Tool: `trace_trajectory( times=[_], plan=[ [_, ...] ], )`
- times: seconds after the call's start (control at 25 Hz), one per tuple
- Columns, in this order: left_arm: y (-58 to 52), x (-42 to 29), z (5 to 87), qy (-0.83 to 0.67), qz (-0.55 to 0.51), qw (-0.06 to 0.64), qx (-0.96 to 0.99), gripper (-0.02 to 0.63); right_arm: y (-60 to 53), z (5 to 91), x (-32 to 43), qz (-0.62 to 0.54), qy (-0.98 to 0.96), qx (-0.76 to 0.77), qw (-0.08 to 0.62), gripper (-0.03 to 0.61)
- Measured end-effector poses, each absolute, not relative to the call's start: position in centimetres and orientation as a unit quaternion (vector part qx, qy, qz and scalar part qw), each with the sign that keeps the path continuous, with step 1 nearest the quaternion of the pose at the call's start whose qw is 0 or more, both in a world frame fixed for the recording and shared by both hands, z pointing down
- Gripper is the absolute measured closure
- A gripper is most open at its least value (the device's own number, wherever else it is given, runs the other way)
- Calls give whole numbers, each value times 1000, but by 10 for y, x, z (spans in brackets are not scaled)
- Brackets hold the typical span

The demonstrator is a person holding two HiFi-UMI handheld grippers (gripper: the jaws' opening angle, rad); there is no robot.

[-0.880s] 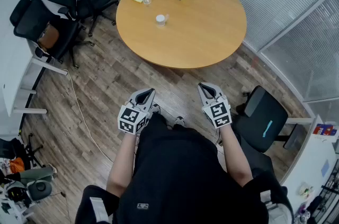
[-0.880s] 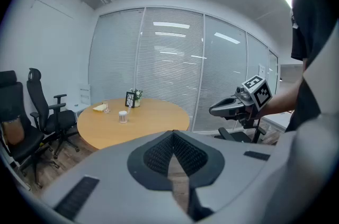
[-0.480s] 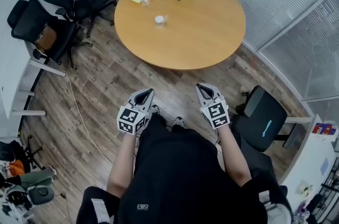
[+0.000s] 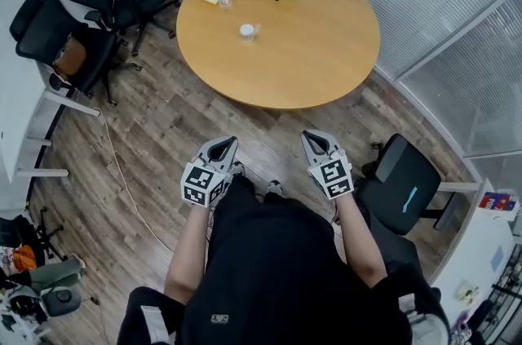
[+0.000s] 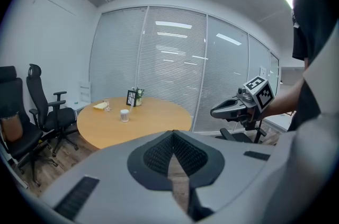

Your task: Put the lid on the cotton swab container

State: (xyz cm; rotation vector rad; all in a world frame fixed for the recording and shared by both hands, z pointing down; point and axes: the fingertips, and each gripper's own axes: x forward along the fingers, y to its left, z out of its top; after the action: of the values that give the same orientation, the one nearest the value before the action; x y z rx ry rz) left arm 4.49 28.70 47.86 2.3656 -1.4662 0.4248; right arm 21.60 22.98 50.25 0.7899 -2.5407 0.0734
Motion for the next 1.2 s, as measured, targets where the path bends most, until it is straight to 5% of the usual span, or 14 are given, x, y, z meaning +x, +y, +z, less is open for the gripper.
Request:
trace_trajectory(
  times=[1.2],
  plan=[
    [270,-7,499,-497,134,197,834,607,217,503,177,27,-914,306,264,574]
  ],
)
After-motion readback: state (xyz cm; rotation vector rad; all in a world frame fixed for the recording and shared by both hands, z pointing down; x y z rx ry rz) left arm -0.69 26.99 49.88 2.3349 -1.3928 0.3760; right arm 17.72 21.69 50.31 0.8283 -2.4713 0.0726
